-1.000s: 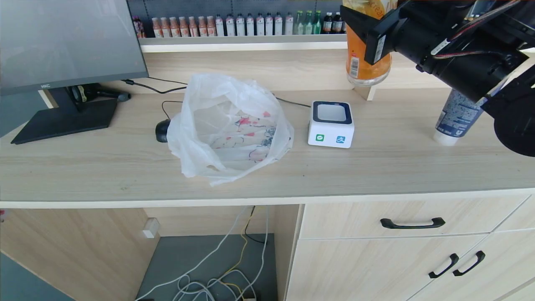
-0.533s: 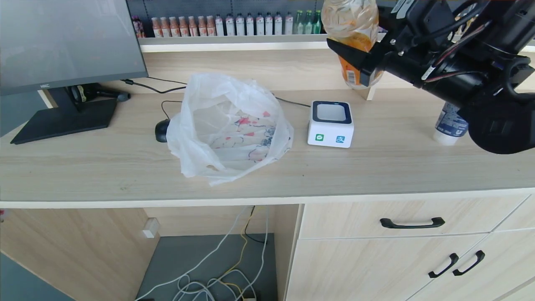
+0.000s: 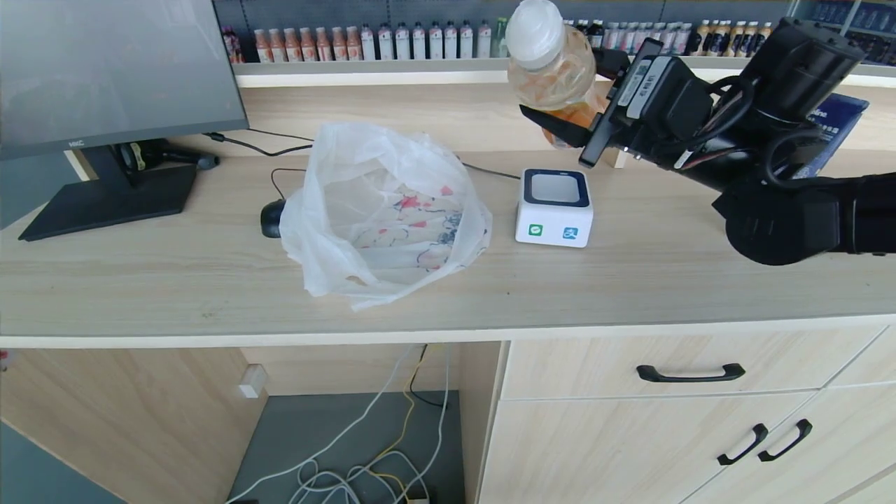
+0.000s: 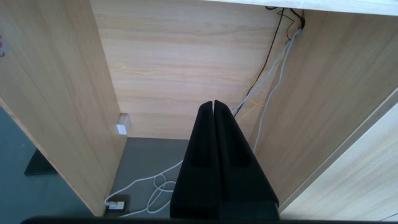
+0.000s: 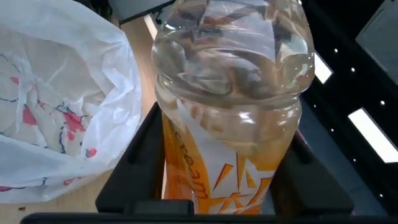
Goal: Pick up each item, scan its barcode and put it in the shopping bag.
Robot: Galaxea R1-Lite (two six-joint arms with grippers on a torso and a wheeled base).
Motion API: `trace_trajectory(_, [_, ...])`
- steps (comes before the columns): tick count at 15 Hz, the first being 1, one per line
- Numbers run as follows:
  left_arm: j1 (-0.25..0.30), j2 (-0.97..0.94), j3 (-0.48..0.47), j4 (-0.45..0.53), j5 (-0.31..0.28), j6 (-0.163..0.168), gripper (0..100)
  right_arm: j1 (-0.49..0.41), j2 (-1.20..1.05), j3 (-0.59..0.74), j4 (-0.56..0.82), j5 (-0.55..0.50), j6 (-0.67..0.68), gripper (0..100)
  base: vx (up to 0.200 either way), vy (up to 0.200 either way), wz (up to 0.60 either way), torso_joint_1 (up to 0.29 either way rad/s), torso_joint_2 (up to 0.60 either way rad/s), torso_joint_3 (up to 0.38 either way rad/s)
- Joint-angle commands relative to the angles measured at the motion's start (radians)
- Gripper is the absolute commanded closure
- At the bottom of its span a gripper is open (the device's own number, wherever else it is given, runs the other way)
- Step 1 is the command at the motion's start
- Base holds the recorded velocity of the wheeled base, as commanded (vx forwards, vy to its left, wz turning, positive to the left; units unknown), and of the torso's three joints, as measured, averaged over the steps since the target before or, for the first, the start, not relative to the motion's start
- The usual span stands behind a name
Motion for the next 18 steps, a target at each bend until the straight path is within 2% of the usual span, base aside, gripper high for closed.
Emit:
trace_trajectory(1, [0.0,0.0,0.0,0.0,0.0,0.0,100,-0.018,0.025,-0.001,-0.023,0.004,-0.006,100,0.0,0.0,0.0,0.0,0.0,0.0])
trace_trajectory(5, [0.0,0.0,0.0,0.0,0.0,0.0,100,-0.018,0.059,0.056,-0.136,0.01,-0.034,100,0.0,0.0,0.0,0.0,0.0,0.0])
trace_trajectory(8, [0.0,0.0,0.0,0.0,0.0,0.0,100,-0.018,0.067,0.065,-0.169,0.05,-0.046,100,0.0,0.0,0.0,0.0,0.0,0.0])
trace_trajectory(18, [0.0,0.0,0.0,0.0,0.0,0.0,100,-0.01,0.099,0.073,-0.173,0.062,-0.063,100,0.0,0.0,0.0,0.0,0.0,0.0])
